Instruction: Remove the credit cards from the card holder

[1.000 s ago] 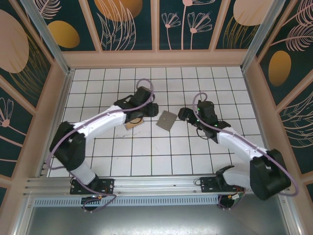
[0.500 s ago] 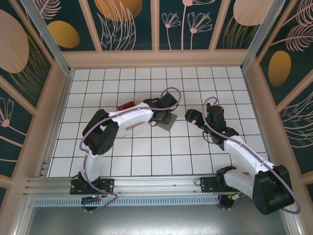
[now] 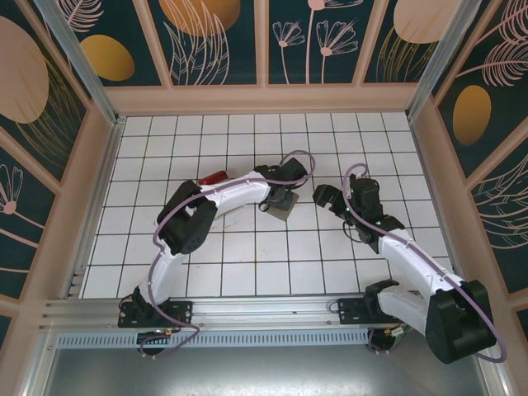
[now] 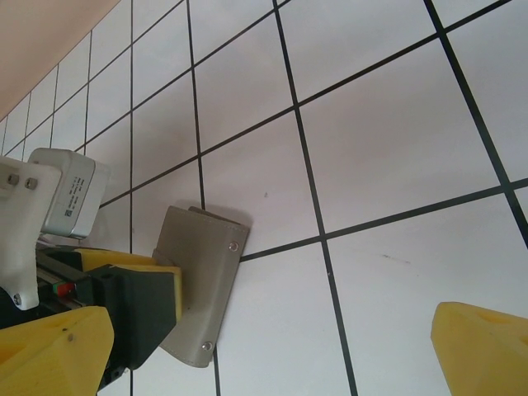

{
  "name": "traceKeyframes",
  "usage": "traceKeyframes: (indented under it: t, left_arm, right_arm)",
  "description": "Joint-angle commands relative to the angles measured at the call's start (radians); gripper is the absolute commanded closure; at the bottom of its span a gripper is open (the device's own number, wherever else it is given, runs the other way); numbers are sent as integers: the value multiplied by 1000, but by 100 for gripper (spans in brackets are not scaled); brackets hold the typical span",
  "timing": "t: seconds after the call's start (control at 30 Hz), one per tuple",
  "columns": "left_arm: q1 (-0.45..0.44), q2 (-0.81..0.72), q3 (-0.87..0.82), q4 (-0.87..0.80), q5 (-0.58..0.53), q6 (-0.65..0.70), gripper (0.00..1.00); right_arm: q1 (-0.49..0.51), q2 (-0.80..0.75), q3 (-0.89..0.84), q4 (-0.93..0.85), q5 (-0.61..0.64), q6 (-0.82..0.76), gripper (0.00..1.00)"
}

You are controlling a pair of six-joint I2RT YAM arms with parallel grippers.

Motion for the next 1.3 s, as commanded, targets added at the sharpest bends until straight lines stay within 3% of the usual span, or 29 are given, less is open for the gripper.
traceKeyframes:
  t: [0.0, 0.13, 0.3, 0.5, 0.6, 0.7, 0.83, 1.17, 1.27]
  left_arm:
    - [0, 45, 25, -50, -19, 30, 63]
    - [-1, 62, 29, -72, -27, 37, 67]
    - [-1, 41, 14, -66, -31, 34, 100]
    - [0, -2, 12, -56, 0, -1, 100]
    - [2, -49, -19, -10, 72, -43, 100]
    - [2, -96, -62, 40, 152, -96, 100]
    - [2, -150, -137, 96, 218, -150, 100]
    - [3, -221, -229, 168, 255, -217, 100]
    - [4, -238, -252, 188, 259, -230, 100]
  right_arm:
    - [-10, -14, -11, -7, -16, -9, 1]
    - [-10, -7, -8, -3, -28, -9, 1]
    - [-11, 10, -2, 6, -59, -9, 1]
    - [-10, 67, 7, 56, -159, 14, 6]
    - [-8, 129, 15, 107, -239, 46, 19]
    - [-2, 211, 25, 170, -326, 78, 43]
    - [26, 327, 58, 234, -410, 107, 45]
    - [61, 527, 121, 279, -455, 126, 46]
    - [67, 567, 144, 280, -468, 120, 56]
